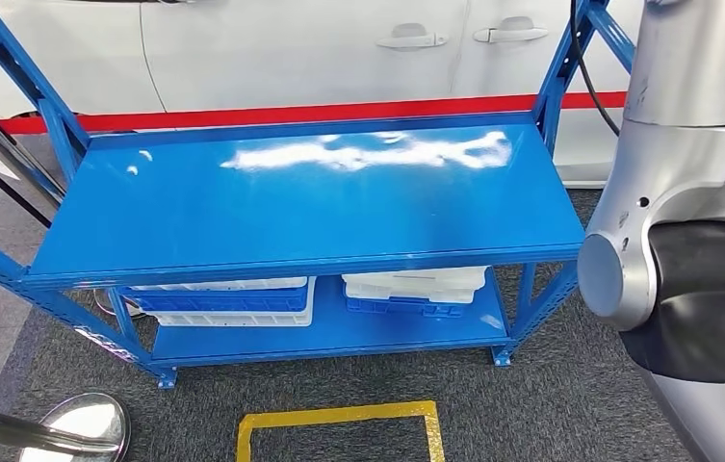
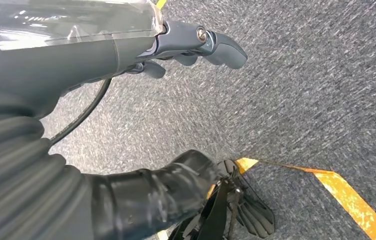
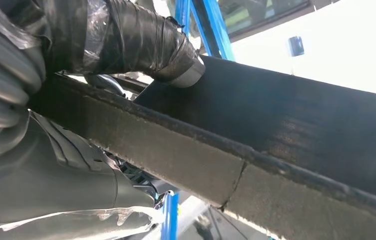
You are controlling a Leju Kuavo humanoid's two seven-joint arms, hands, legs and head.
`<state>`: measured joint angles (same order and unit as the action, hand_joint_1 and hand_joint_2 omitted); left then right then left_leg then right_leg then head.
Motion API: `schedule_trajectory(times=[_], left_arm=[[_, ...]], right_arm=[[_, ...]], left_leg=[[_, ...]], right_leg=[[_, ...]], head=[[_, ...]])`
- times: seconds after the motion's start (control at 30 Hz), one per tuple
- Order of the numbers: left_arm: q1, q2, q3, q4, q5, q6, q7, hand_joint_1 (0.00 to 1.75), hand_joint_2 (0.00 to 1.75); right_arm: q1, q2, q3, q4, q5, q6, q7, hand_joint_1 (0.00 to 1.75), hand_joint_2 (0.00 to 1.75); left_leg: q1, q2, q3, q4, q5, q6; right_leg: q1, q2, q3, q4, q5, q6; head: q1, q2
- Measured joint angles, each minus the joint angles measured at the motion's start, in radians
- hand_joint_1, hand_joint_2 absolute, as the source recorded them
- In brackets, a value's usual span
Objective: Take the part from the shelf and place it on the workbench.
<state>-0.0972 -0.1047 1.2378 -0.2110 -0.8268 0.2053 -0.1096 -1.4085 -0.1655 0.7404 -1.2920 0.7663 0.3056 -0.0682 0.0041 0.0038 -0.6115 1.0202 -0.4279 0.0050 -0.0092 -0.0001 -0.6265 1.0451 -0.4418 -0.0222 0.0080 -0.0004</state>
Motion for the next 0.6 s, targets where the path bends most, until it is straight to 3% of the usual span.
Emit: schedule_trajectory(times=[0.3,0.6], left_arm=[[-0.003,-0.001,0.000,0.000,-0.005,0.003,-0.001,0.00,1.75],[-0.006,-0.003,0.000,0.000,-0.015,-0.002,-0.001,0.00,1.75]], right_arm=[[0.007,-0.015,0.043,-0.016,-0.063,0.064,-0.055,1.75,1.75],[-0.030,0.004,0.203,-0.039,-0.149,0.103,-0.036,1.75,1.75]], left_leg=[[0.000,0.000,-0.001,0.000,0.000,0.000],[0.000,0.000,-0.001,0.000,0.000,0.000]], right_leg=[[0.000,0.000,0.000,0.000,0.000,0.000],[0.000,0.000,0.000,0.000,0.000,0.000]], head=[[0.000,0.000],[0.000,0.000]])
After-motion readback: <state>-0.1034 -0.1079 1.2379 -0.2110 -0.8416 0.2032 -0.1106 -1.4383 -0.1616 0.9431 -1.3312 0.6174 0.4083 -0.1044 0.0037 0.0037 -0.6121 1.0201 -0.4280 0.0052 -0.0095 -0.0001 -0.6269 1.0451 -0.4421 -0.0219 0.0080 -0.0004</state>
